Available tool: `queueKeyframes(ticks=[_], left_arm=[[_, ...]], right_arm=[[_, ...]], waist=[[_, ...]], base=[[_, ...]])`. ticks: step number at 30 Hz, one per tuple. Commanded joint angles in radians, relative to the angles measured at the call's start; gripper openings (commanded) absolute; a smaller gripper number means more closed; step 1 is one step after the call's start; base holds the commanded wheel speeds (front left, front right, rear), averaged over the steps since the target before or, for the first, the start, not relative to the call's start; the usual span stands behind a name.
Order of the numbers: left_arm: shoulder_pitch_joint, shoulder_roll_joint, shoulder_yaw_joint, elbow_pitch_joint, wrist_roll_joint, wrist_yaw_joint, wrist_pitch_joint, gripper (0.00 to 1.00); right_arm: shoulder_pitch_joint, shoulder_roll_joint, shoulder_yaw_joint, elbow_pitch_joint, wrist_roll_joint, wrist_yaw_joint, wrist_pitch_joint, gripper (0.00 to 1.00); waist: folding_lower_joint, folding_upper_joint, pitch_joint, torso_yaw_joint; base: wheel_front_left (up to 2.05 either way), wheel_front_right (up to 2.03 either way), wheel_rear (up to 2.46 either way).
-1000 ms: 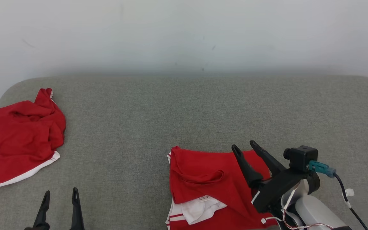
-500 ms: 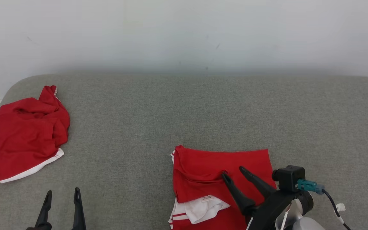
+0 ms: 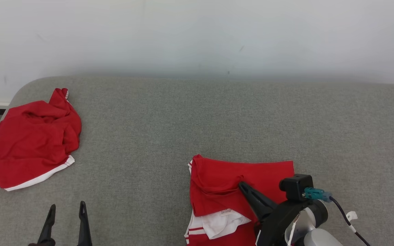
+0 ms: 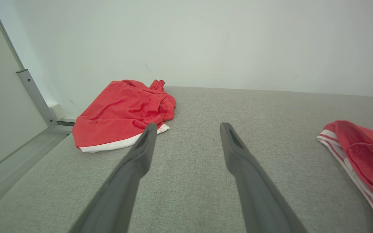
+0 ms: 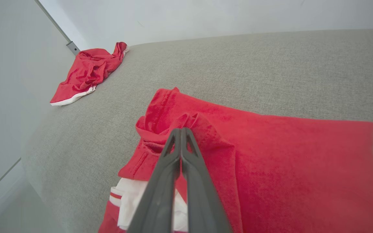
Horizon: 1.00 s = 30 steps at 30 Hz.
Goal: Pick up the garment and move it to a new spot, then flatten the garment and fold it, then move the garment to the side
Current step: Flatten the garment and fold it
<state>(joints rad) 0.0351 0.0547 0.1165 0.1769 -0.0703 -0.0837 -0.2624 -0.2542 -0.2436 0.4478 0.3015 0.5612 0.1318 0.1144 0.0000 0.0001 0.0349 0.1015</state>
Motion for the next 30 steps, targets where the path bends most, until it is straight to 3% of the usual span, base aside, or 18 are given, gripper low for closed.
queueKeyframes(ticks=[1,15,16,17,18,30], left_arm=[[-0.002,-0.002,0.003,0.001,-0.002,0.001,-0.003,1.00],[0.003,-0.004,-0.001,0.000,-0.009,0.000,-0.003,1.00],[0.003,-0.004,-0.002,0.001,-0.010,0.001,-0.003,1.00],[0.003,-0.004,-0.001,0.003,-0.011,0.001,-0.003,1.00],[0.002,-0.004,-0.002,0.005,-0.012,0.001,-0.003,1.00],[0.006,-0.004,0.013,0.012,-0.002,-0.001,-0.003,1.00]], right_arm=[[0.002,0.006,0.004,-0.007,0.007,-0.002,-0.001,0.00],[0.176,0.033,0.035,-0.217,0.088,-0.002,0.089,0.00],[0.186,0.034,0.044,-0.216,0.088,-0.002,0.104,0.05],[0.193,0.035,0.054,-0.219,0.087,-0.002,0.115,0.72],[0.199,0.040,0.058,-0.220,0.091,-0.002,0.123,1.00],[0.204,0.039,0.017,-0.344,0.103,-0.002,0.066,1.00]], waist=[[0.0000,-0.0001,-0.001,0.000],[0.0000,-0.0001,0.006,0.004],[0.0000,-0.0001,0.008,0.003],[0.0000,-0.0001,0.009,0.002],[0.0000,-0.0001,0.009,0.002],[0.0000,-0.0001,-0.011,-0.026]], base=[[0.00,0.00,0.00],[0.00,0.00,0.00],[0.00,0.00,0.00],[0.00,0.00,0.00],[0.00,0.00,0.00],[0.00,0.00,0.00]])
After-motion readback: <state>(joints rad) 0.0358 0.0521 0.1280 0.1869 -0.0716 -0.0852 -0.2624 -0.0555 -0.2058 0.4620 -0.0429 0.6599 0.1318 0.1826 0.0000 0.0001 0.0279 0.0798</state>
